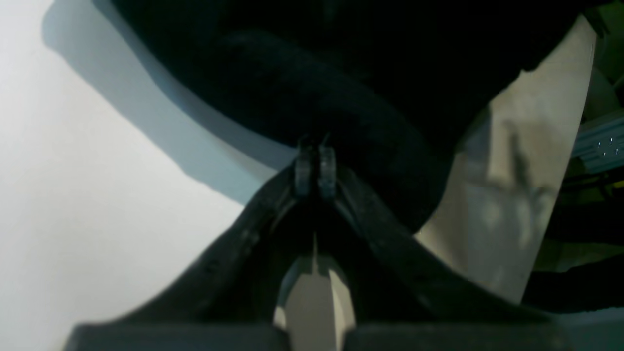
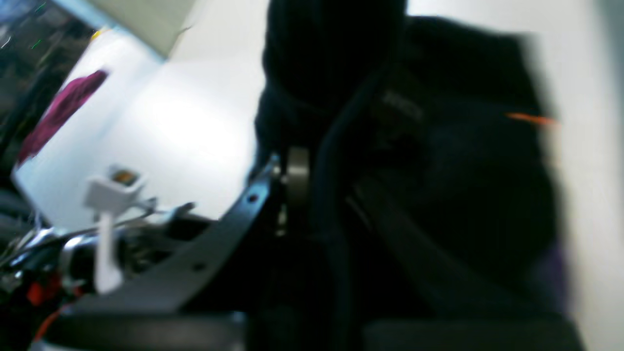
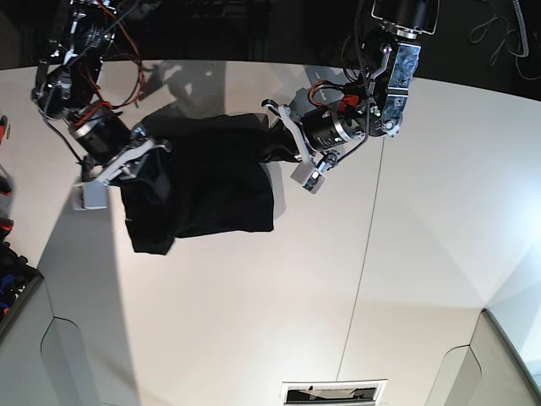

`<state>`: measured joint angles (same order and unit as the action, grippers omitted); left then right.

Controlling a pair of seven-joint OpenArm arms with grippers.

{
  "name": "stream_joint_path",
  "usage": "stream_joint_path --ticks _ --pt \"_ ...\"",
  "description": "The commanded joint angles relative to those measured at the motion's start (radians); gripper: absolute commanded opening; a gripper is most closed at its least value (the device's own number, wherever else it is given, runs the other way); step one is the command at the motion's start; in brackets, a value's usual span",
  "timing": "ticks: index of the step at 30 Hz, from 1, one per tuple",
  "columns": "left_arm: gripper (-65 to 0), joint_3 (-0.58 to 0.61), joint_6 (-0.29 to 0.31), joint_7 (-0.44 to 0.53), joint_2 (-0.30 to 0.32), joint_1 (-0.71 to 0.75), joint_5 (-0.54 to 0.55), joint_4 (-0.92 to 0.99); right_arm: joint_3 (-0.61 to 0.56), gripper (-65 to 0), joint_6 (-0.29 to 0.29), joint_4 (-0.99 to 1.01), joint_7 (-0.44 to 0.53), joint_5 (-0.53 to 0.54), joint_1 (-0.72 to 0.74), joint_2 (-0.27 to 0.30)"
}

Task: Layout the t-shirt on the table in an organized manner, then fold the t-shirt properly
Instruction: 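Lift the folded bundle with both grippers and flip it over, then hold the bundle with both grippers and lower it flat onto the table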

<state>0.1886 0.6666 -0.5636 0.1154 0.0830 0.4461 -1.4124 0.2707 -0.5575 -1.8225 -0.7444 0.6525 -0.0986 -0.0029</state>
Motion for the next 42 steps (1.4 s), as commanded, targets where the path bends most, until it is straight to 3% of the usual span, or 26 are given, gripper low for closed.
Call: stream_joint_path --ticks 1,5,8,9,11,18,24,26,27,30,37,42 --pt "-65.0 0.002 -0.009 -0.035 0.001 -0.004 -0.028 -0.002 -0.041 -65.0 -0.015 -0.018 0.035 -0.017 0.015 -0.016" --pt "-65.0 0.002 -0.009 -0.035 0.001 -0.005 -0.028 -0.002 -0.211 -65.0 -0.014 0.016 0.038 -0.168 0.026 -0.062" --pt "-65.0 0.002 -0.008 -0.046 0.001 -0.005 -0.024 -0.002 -0.313 -32.8 -0.014 0.039 0.042 -0.2 0.026 -0.061" --pt "-65.0 0.002 -0.007 -0.06 0.001 -0.005 -0.012 -0.002 -0.342 -26.0 -0.014 0.039 0.042 -0.222 0.026 -0.061" --pt "-65.0 0.002 0.004 -0.085 0.001 -0.005 0.016 -0.002 -0.385 -22.6 -0.01 0.037 0.042 -0.263 0.026 -0.061" --pt "-65.0 -0.052 0.032 -0.104 0.02 0.001 0.131 -0.035 -0.372 -22.7 -0.006 -0.049 0.041 -0.28 0.026 -0.06" --pt "-65.0 -0.186 0.032 -0.249 0.049 0.007 0.253 -0.164 -0.236 -22.9 0.013 -0.123 0.045 -0.316 0.054 -0.03" --pt "-65.0 -0.196 0.032 -0.284 0.076 0.012 0.324 -0.2 -0.177 -28.0 0.013 -0.122 0.045 -0.317 0.074 -0.006" --pt "-65.0 -0.196 0.032 -0.296 0.089 0.019 0.364 -0.215 -0.146 -34.7 0.013 -0.122 0.045 -0.32 0.084 0.006" --pt "-65.0 -0.193 0.032 -0.305 0.106 0.058 0.423 -0.27 -0.055 -64.5 0.015 -0.114 0.045 -0.323 0.121 0.043" --pt "-65.0 -0.122 0.032 -0.269 0.089 0.118 0.44 -0.408 0.017 -65.0 0.02 0.1 0.113 -0.323 0.233 0.114" --pt "-65.0 -0.018 0.032 -0.218 0.012 0.097 0.284 -0.408 0.015 -65.0 0.013 0.333 0.124 -0.291 0.326 0.119"
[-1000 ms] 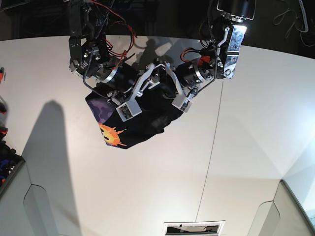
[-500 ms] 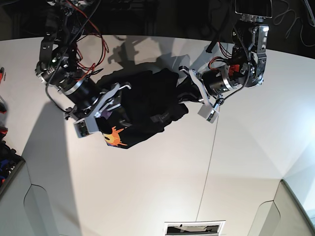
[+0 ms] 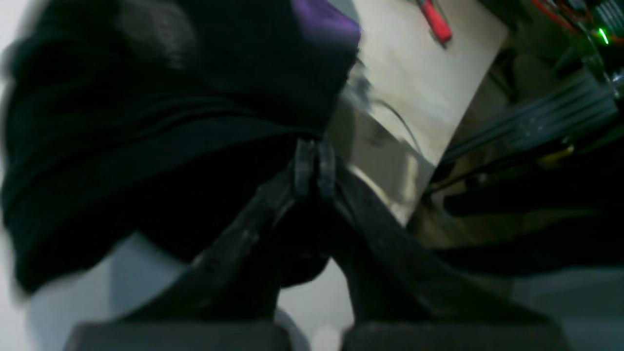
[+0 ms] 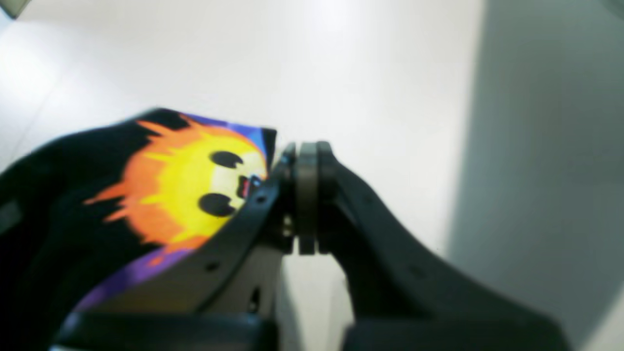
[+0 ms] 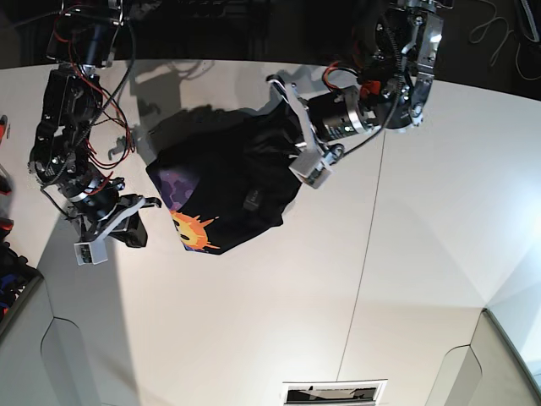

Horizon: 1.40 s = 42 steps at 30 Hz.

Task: Layout the t-shirt on the table in an organized manner, then fold the t-shirt properly
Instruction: 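Hold the bundle with both grippers and lower it flat onto the table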

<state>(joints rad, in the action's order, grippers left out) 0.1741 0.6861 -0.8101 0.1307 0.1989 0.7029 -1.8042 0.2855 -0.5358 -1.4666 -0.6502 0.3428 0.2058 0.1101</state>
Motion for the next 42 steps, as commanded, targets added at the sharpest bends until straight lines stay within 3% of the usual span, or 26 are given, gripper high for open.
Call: stream_joint_path --ticks 1,4,6,13,18,22,26,29,36,42 --pt "-65.0 0.011 0.012 0.03 -0.018 -0.026 -0.01 -0.016 0.0 -65.0 -0.011 0.009 0.029 0.037 0.033 0.006" --pt "-65.0 0.014 0.012 0.028 -0.028 -0.033 -0.079 -0.016 0.0 -65.0 -0.011 0.039 0.028 0.066 0.034 0.006" --pt "-65.0 -0.014 0.012 0.026 -0.005 -0.032 -0.066 -0.016 0.0 -65.0 -0.011 0.038 0.025 0.064 0.031 0.006" --pt "-65.0 -0.227 0.012 -0.013 0.142 -0.005 0.198 -0.018 0.0 -65.0 -0.011 0.038 0.031 0.065 0.032 0.006" --pt "-65.0 -0.257 0.012 -0.026 0.137 0.001 0.27 -0.045 0.0 -65.0 -0.011 0.038 0.065 0.065 0.034 0.005" --pt "-65.0 -0.133 0.012 -0.022 0.082 -0.005 0.223 -0.059 0.0 -65.0 -0.011 0.038 0.067 0.065 0.035 0.006" --pt "-65.0 0.017 0.012 0.047 0.004 -0.008 0.037 -0.041 0.0 -65.0 -0.011 0.041 0.067 0.061 0.035 0.005" --pt "-65.0 0.085 0.012 0.061 -0.035 -0.008 -0.024 0.01 0.0 -65.0 -0.011 0.051 0.056 0.061 0.034 0.003" --pt "-65.0 0.097 0.012 0.066 -0.026 -0.008 -0.075 0.121 -0.039 -65.0 -0.022 0.058 -0.036 0.09 -0.016 0.008" --pt "-65.0 0.082 0.012 0.07 0.07 -0.002 -0.065 0.135 -0.039 -65.0 -0.034 0.021 -0.047 0.222 -0.123 0.008"
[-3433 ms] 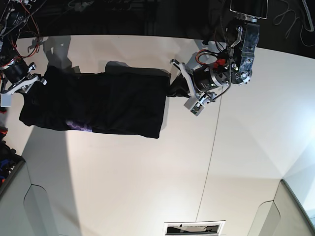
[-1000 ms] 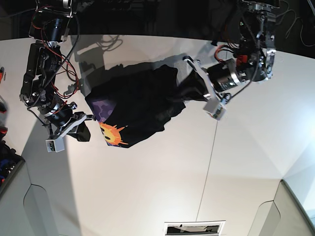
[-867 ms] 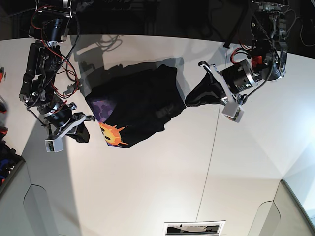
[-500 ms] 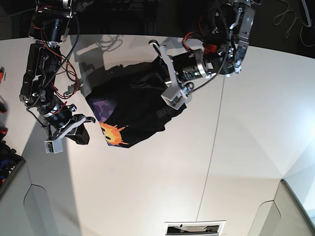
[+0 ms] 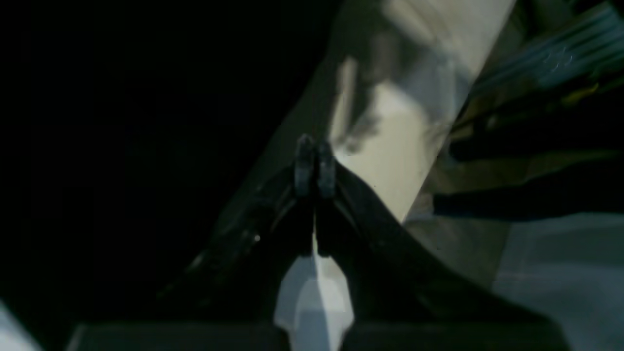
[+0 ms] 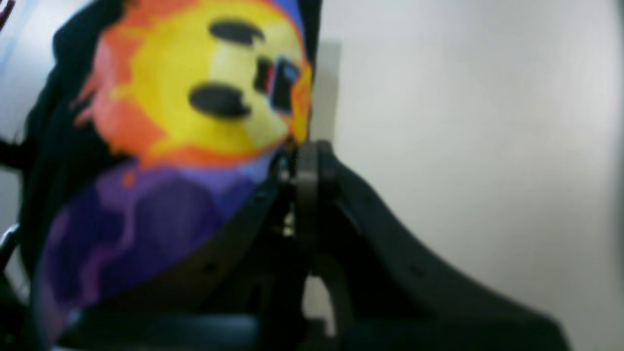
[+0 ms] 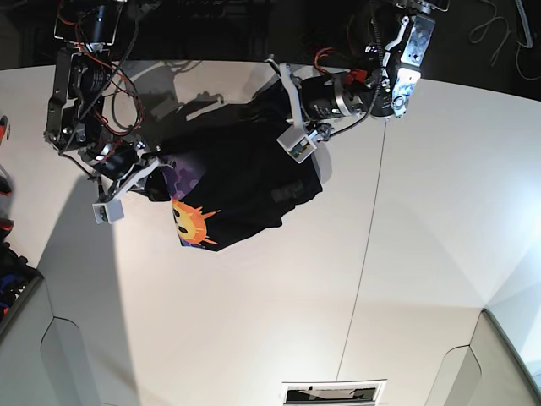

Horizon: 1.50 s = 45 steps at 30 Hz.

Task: Layout the t-shirt on the table in an organized manner, then fold the t-shirt properly
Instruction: 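Hold the bundle with both grippers and lower it flat onto the table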

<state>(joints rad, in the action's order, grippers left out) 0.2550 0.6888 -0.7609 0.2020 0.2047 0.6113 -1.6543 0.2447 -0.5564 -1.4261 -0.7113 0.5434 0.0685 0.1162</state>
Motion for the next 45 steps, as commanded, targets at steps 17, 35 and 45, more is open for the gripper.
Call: stream_joint_path --ticks 17,35,45 --pt "-65.0 -0.002 0.009 0.132 0.076 -0.195 -0.052 0.18 -0.092 -65.0 -0.017 -0.244 -0.061 0.168 -0.2 -0.089" --pt "-65.0 -0.155 0.009 0.009 0.286 -0.235 0.197 0.137 -0.087 -65.0 -0.016 -0.405 -0.049 0.077 -0.212 -0.094" --pt "-65.0 -0.222 0.009 0.008 0.18 -0.158 0.23 -0.063 0.076 -65.0 -0.015 -0.367 0.052 -0.082 -0.1 -0.061"
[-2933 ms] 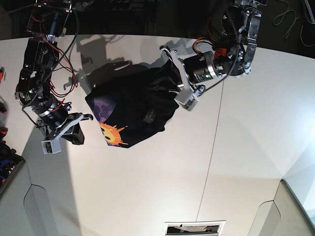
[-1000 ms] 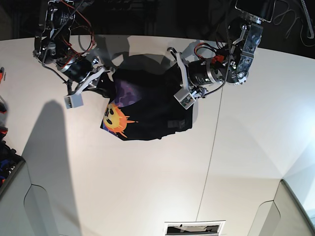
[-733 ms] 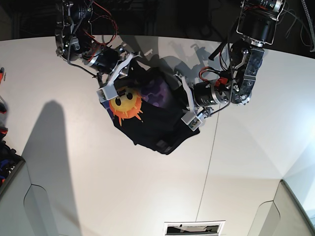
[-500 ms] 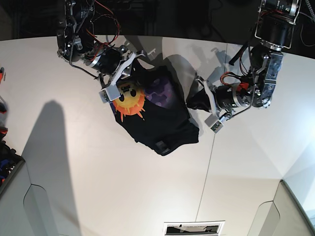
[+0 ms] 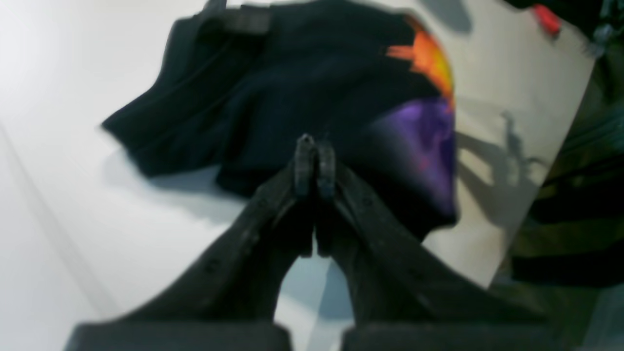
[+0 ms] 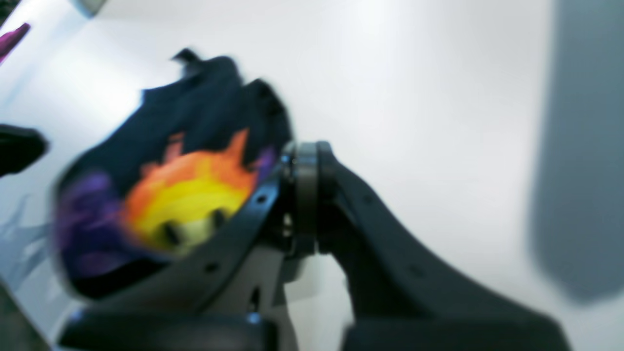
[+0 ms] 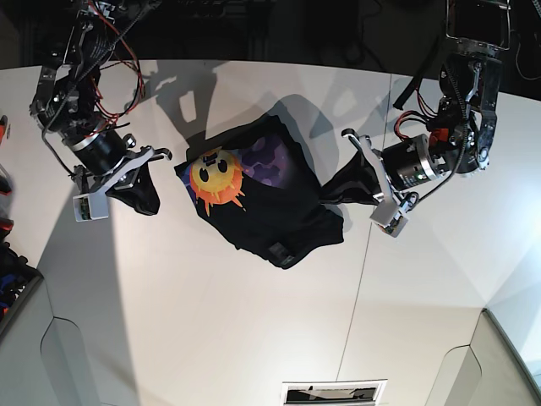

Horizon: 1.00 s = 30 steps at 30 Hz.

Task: Layout the t-shirt on the table in an organized manner, then fold the t-shirt properly
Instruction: 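Hold the bundle with both grippers and lower it flat onto the table, then open both grippers and lift them away from the folded shirt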

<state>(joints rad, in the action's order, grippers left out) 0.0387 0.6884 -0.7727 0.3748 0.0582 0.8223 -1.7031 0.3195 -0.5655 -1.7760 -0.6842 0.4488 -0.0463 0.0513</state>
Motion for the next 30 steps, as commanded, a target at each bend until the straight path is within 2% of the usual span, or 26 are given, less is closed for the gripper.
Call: stream_joint_path --ticks 1,5,8,11,16,20,26,30 --pt "-65.0 -0.005 0.01 0.019 -0.017 -0.01 0.01 -0.012 -0.002 -65.0 -0.006 0.014 0.026 0.009 0.035 0.018" --pt "-65.0 -0.005 0.01 0.019 -0.107 -0.008 -0.047 0.036 -0.018 -65.0 -0.006 0.174 0.03 -0.004 0.118 0.048" --pt "-65.0 -0.005 0.01 0.019 -0.146 -0.005 -0.111 0.089 -0.036 -65.0 -0.006 0.264 0.031 0.007 0.147 0.048" --pt "-65.0 -0.007 0.01 0.036 -0.149 -0.005 -0.152 0.134 -0.077 -65.0 -0.007 0.309 0.029 0.035 0.148 0.048" --pt "-65.0 -0.011 0.01 0.039 -0.146 -0.005 -0.156 0.163 -0.192 -65.0 -0.007 0.319 0.029 0.072 0.133 0.047" --pt "-65.0 -0.012 0.01 0.05 -0.141 -0.006 -0.195 0.163 -0.272 -65.0 -0.007 0.316 0.027 0.092 0.089 0.028" --pt "-65.0 -0.012 0.01 0.048 -0.138 -0.023 -0.221 0.161 -0.291 -65.0 -0.008 0.301 0.026 0.093 -0.003 -0.033" --pt "-65.0 -0.012 0.01 0.024 -0.121 -0.018 -0.159 0.08 -0.287 -65.0 -0.007 0.235 0.025 0.085 -0.043 -0.035"
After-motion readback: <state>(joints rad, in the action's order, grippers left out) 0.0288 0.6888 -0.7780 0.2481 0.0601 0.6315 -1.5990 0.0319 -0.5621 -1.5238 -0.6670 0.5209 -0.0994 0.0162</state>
